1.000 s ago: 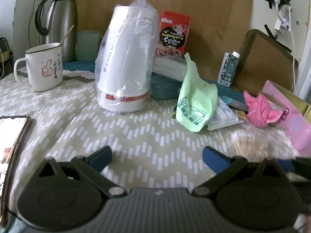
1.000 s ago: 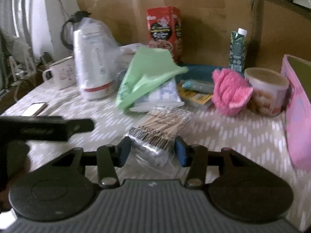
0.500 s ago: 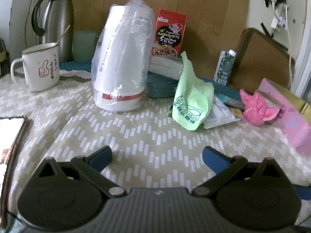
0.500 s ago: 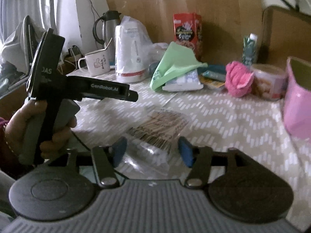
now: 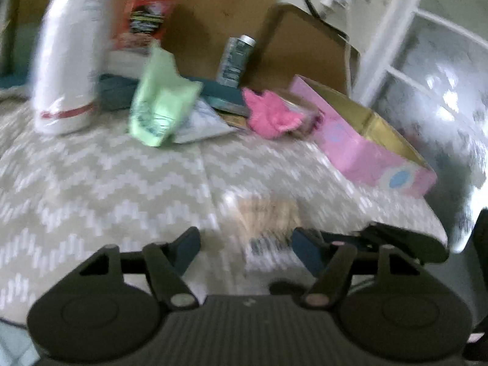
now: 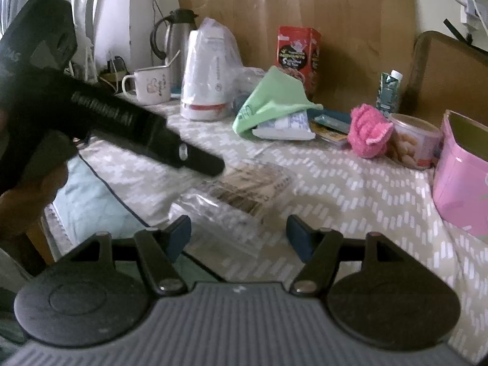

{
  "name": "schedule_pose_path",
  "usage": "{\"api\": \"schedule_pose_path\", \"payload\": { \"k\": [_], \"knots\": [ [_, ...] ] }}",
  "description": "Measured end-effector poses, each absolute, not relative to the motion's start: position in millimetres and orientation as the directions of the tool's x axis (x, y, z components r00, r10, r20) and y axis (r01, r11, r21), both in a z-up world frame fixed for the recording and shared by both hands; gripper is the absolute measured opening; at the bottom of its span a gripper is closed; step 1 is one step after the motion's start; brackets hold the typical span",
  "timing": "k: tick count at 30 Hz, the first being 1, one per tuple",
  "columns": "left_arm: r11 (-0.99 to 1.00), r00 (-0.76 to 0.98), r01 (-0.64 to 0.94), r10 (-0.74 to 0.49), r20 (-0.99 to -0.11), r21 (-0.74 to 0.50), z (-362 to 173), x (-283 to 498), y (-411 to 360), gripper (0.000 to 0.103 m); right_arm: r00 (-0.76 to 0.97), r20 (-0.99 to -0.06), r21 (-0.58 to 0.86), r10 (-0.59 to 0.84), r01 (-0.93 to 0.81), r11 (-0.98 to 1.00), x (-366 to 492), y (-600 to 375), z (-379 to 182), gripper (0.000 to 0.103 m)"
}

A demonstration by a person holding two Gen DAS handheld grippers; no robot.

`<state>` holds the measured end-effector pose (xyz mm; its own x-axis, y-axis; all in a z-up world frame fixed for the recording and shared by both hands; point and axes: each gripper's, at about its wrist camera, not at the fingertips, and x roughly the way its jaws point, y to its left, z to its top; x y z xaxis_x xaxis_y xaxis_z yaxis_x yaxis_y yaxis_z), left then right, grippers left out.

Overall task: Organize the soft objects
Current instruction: 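Grasp the cotton swab pack with the left gripper and lift it, then lower the swab pack into the pink tin box and open the left gripper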

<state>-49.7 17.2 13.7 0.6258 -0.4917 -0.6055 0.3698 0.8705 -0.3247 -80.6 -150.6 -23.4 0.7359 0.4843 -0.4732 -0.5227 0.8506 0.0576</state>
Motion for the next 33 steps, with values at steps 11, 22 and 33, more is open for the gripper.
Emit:
{"api": "schedule_pose_path", "payload": {
  "k": [11,22,33],
  "knots": [
    [0.779,0.608,0.577,-0.61,-0.509,-0.245,67.4,-16.8,-74.3,0.044,0.905,-0.304,-0.04,0.297,-0.324,0.945,-93.3,-188.0,-0.4,0.034],
    [0.715,0.57,0.674,-0.664,-0.484,-0.187,81.9,34.3,-220.8,0.046,0.969,-0.248,-0.036,-0.009,0.0,0.999,-62.9,-291.0,11.1,0.034],
    [0.758,0.621,0.631,-0.621,-0.478,-0.166,68.9,31.5,-220.5,0.069,0.958,-0.25,0.048,-0.143,0.16,0.986,-61.8,-323.7,-8.4,0.063]
  ]
}}
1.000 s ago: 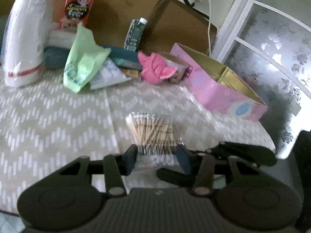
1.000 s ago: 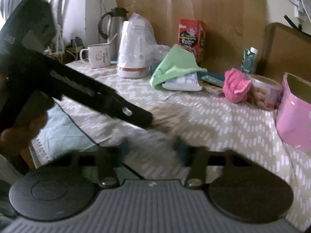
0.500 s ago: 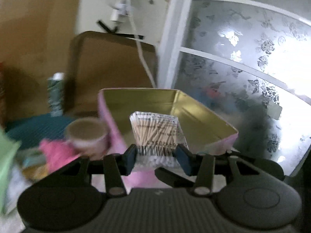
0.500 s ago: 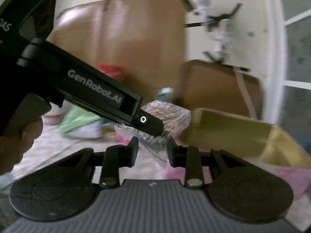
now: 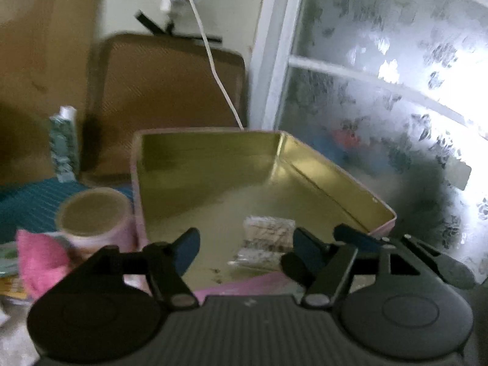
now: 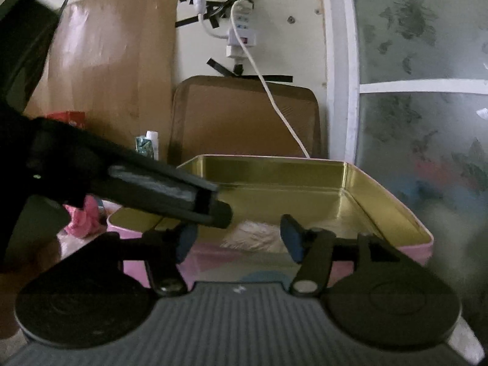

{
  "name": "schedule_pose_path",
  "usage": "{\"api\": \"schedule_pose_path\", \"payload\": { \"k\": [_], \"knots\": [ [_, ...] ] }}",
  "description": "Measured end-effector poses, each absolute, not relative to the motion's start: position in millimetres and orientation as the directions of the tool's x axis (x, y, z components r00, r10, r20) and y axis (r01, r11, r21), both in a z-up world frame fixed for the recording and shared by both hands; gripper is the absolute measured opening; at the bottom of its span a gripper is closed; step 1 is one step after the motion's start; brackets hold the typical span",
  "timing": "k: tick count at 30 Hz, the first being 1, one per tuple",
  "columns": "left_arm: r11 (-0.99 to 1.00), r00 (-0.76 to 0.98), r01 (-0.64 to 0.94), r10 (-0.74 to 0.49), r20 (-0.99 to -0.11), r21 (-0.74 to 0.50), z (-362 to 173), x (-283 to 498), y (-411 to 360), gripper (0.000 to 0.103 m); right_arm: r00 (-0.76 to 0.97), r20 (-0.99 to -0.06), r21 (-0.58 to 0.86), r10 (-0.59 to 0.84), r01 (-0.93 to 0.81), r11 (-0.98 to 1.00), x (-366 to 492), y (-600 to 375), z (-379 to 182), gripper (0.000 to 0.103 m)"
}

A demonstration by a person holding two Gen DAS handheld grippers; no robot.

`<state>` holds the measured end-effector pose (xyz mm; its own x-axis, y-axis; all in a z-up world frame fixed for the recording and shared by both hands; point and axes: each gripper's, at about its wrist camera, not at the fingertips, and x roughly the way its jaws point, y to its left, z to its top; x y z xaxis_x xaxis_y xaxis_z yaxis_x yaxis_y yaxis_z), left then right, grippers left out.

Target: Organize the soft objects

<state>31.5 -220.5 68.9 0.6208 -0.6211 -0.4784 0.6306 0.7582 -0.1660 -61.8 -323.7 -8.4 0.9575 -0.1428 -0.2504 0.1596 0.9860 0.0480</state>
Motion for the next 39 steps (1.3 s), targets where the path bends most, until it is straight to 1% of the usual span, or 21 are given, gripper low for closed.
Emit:
{"api": "schedule_pose_path", "payload": {
  "k": [3,4,6,8,11,13,15,16,18,21,23,24,27,28,29,30,31,32,33,35,39],
  "knots": [
    [0.774,0.66,0.607,-0.618,-0.428,-0.182,73.2,16.5,-171.9,0.071,0.967,-0.217,0.079,-0.135,0.155,0.985,-68.2,-319.3,-6.0,0.063],
    [0.786,0.675,0.586,-0.608,-0.419,-0.196,72.0,11.4,-149.9,0.074,0.97,-0.205,0.085,-0.13,0.15,0.985,-68.3,-317.1,-3.6,0.063],
    [0.82,0.712,0.532,-0.567,-0.414,-0.21,66.6,5.5,-108.8,0.074,0.974,-0.191,0.096,-0.119,0.139,0.986,-67.6,-309.6,1.2,0.062],
    [0.885,0.775,0.431,-0.464,-0.43,-0.176,57.4,-1.2,-67.7,0.074,0.979,-0.19,0.125,-0.07,0.095,0.988,-66.1,-300.0,6.3,0.062],
    [0.958,0.838,0.26,-0.287,-0.464,-0.123,37.9,-7.5,-10.2,0.074,0.975,-0.205,0.169,0.082,-0.047,0.985,-54.1,-271.1,13.2,0.058],
    [0.985,0.857,0.142,-0.172,-0.485,-0.098,25.9,-8.5,21.5,0.074,0.953,-0.236,0.158,0.188,-0.153,0.975,-36.7,-240.8,14.2,0.05],
    [0.993,0.865,0.057,-0.098,-0.492,-0.099,16.0,-7.5,46.6,0.074,0.92,-0.275,0.129,0.281,-0.254,0.959,-16.1,-202.4,13.8,0.05],
    [0.992,0.861,0.018,-0.079,-0.502,-0.126,11.8,-6.7,59.1,0.072,0.904,-0.288,0.106,0.316,-0.298,0.949,-5.7,-183.9,13.8,0.049],
    [0.967,0.861,0.001,-0.131,-0.491,-0.255,12.8,-4.2,78.7,0.073,0.879,-0.312,0.056,0.36,-0.361,0.931,18.7,-148.1,15.7,0.049],
    [0.943,0.874,-0.027,-0.138,-0.465,-0.331,11.6,-3.4,91.9,0.074,0.836,-0.374,0.047,0.401,-0.415,0.908,62.0,-109.1,16.3,0.05],
    [0.927,0.881,-0.022,-0.159,-0.445,-0.374,11.6,-2.5,97.7,0.074,0.829,-0.395,0.041,0.395,-0.414,0.91,86.0,-89.7,16.6,0.052],
    [0.92,0.886,-0.023,-0.163,-0.435,-0.391,10.7,-3.7,101.4,0.074,0.827,-0.402,0.028,0.392,-0.417,0.909,96.9,-81.2,16.9,0.054],
    [0.905,0.888,-0.021,-0.179,-0.424,-0.425,8.5,-1.0,106.0,0.074,0.815,-0.432,-0.017,0.386,-0.435,0.9,121.6,-61.8,14.3,0.075],
    [0.903,0.887,-0.017,-0.184,-0.423,-0.429,8.5,-1.9,106.4,0.074,0.81,-0.445,-0.034,0.382,-0.441,0.897,128.1,-55.2,11.7,0.074],
    [0.903,0.888,-0.014,-0.187,-0.421,-0.43,8.1,-4.6,107.6,0.074,0.807,-0.459,-0.057,0.372,-0.444,0.894,132.7,-49.8,9.7,0.073],
    [0.902,0.889,-0.011,-0.189,-0.417,-0.433,8.7,-4.3,107.9,0.074,0.803,-0.477,-0.078,0.358,-0.445,0.892,134.8,-46.0,6.4,0.058],
    [0.9,0.891,-0.007,-0.192,-0.412,-0.435,7.1,-5.3,107.9,0.076,0.796,-0.49,-0.085,0.355,-0.45,0.889,135.8,-44.1,5.1,0.024],
    [0.899,0.894,-0.001,-0.196,-0.404,-0.438,7.4,-8.0,109.4,0.077,0.792,-0.49,-0.076,0.363,-0.454,0.888,132.9,-45.8,5.1,0.014],
    [0.898,0.897,0.004,-0.198,-0.396,-0.441,7.7,-10.3,109.1,0.079,0.801,-0.473,-0.066,0.366,-0.447,0.892,126.6,-48.9,6.9,0.008],
    [0.894,0.9,0.009,-0.202,-0.387,-0.448,7.8,-12.4,110.4,0.081,0.809,-0.442,-0.043,0.387,-0.45,0.892,109.8,-56.9,12.8,0.007],
    [0.875,0.899,0.025,-0.232,-0.372,-0.484,7.4,-15.7,115.5,0.08,0.756,-0.408,0.122,0.512,-0.51,0.851,62.4,-83.6,23.5,0.007]
  ]
}}
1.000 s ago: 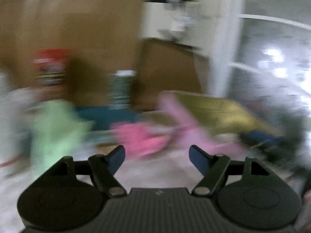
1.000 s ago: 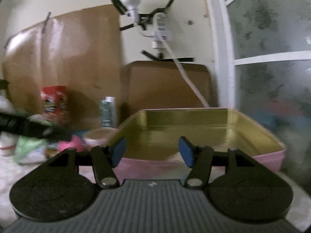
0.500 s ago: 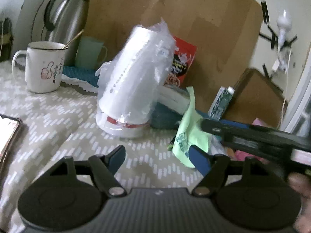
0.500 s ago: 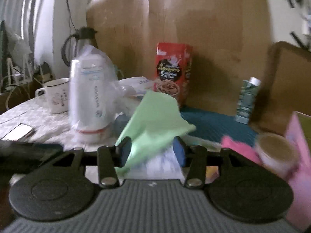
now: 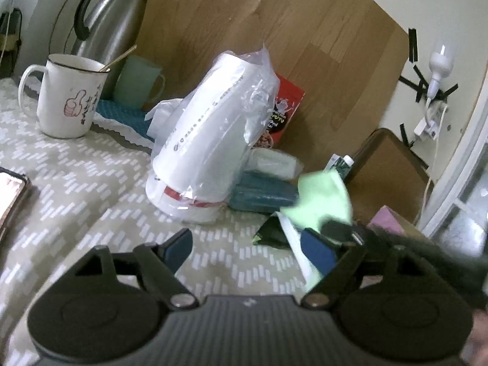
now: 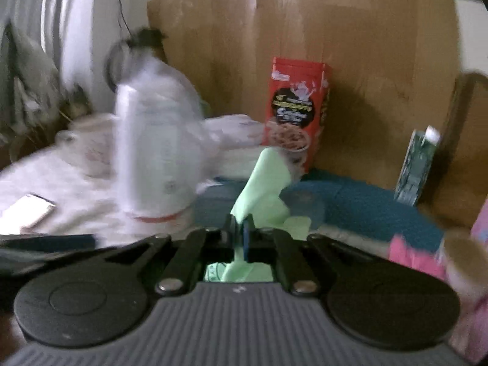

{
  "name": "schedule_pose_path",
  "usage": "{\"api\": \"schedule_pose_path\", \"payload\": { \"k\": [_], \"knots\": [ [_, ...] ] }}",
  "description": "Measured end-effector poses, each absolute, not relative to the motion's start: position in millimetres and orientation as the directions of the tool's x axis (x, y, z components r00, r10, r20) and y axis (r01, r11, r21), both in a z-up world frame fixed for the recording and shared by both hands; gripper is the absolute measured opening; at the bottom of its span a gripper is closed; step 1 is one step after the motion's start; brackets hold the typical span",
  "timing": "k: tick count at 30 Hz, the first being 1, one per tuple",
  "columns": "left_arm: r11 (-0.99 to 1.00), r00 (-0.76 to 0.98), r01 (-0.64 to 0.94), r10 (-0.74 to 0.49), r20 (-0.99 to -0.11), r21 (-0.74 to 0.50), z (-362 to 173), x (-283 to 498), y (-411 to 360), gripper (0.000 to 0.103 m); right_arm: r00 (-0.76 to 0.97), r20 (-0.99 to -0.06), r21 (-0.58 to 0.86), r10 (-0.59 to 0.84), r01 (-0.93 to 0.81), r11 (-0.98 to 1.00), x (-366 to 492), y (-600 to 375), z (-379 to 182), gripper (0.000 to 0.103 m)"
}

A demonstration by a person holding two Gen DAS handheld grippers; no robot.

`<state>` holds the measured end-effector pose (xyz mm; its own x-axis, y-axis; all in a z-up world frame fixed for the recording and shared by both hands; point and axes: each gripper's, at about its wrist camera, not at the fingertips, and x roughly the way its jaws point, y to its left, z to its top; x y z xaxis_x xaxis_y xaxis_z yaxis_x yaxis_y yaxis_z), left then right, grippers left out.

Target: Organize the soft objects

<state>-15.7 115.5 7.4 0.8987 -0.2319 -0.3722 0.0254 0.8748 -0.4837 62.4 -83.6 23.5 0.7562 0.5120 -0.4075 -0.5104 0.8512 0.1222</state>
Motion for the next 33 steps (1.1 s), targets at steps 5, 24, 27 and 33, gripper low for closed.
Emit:
{"api": "schedule_pose_path", "payload": {
  "k": [5,24,27,33],
  "knots": [
    [0.83,0.877,0.058,-0.308,-0.368,-0.555,4.9,-11.6,123.9,0.079,0.644,-0.4,0.242,0.652,-0.612,0.753,1.9,-109.8,14.4,0.007],
    [0.883,0.745,0.324,-0.459,-0.484,-0.339,25.6,-24.4,36.5,0.081,0.72,-0.486,-0.001,0.495,-0.567,0.823,-71.9,-128.9,-14.9,0.083],
    [0.897,0.725,0.336,-0.441,-0.529,-0.288,18.7,-22.7,20.6,0.075,0.706,-0.503,0.009,0.498,-0.572,0.82,-66.2,-126.1,-20.1,0.081],
    [0.905,0.691,0.356,-0.423,-0.586,-0.233,7.8,-22.7,7.0,0.028,0.695,-0.486,0.066,0.53,-0.576,0.815,-54.2,-123.2,-23.7,0.022]
  ]
}}
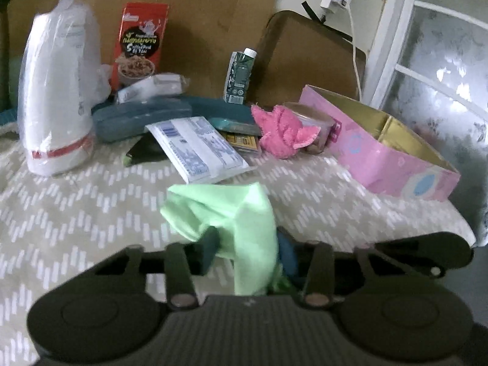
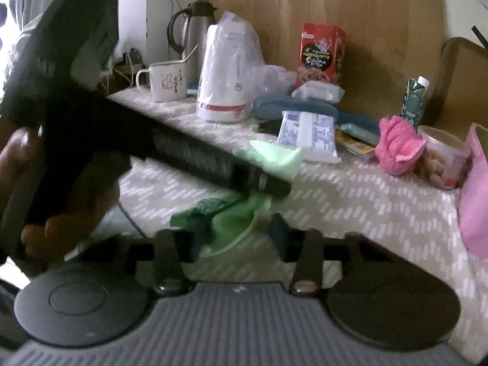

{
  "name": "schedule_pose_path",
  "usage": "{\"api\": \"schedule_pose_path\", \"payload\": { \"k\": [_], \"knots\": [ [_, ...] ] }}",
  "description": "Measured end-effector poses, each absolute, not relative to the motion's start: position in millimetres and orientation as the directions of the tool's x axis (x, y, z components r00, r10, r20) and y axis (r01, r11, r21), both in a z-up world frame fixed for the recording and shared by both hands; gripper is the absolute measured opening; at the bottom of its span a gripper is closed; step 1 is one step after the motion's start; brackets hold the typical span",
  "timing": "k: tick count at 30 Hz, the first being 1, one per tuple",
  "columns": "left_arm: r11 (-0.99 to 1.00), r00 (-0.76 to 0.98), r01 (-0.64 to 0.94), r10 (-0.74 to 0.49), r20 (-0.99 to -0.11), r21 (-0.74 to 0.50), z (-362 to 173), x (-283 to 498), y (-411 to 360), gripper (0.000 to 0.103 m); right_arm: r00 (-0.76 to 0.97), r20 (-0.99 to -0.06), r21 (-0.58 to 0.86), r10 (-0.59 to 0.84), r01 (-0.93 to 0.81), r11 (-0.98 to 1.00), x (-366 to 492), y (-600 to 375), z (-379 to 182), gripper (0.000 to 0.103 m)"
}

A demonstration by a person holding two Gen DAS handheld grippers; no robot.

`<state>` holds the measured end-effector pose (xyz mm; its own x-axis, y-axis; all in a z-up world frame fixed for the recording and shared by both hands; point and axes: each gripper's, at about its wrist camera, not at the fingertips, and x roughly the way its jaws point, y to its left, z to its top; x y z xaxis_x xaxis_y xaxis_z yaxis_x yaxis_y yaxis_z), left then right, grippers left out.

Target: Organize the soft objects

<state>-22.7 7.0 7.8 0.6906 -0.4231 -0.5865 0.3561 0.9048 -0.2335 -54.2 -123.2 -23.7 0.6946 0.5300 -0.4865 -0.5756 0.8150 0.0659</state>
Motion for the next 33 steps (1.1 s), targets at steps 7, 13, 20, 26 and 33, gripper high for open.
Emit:
{"api": "schedule_pose_path", "payload": {
  "k": [7,13,20,26,33],
  "knots": [
    [0.822,0.652,0.494,-0.566,-0.504,-0.283,45.4,-21.2,-25.6,0.013,0.809,-0.369,0.005,0.457,-0.49,0.872,-68.6,-136.2,-14.2,0.005],
    [0.737,0.62,0.651,-0.654,-0.433,-0.181,88.9,-4.2,-105.1,0.014,0.943,-0.193,-0.051,0.271,-0.286,0.957,-81.8,-184.2,12.7,0.005],
    [0.647,0.556,0.755,-0.717,-0.421,-0.103,93.1,16.1,-213.8,0.015,0.991,-0.136,-0.026,0.022,-0.026,0.999,-75.2,-262.9,19.8,0.005],
    [0.652,0.565,0.756,-0.691,-0.451,-0.051,81.0,26.4,-288.5,0.046,0.973,-0.168,-0.014,-0.16,0.16,0.987,-63.7,-323.1,8.4,0.005],
    [0.757,0.641,0.649,-0.595,-0.485,-0.07,64.5,44.2,-293.5,0.071,0.883,-0.239,-0.065,-0.404,0.401,0.914,-43.0,-371.0,-10.6,0.07]
  ]
}}
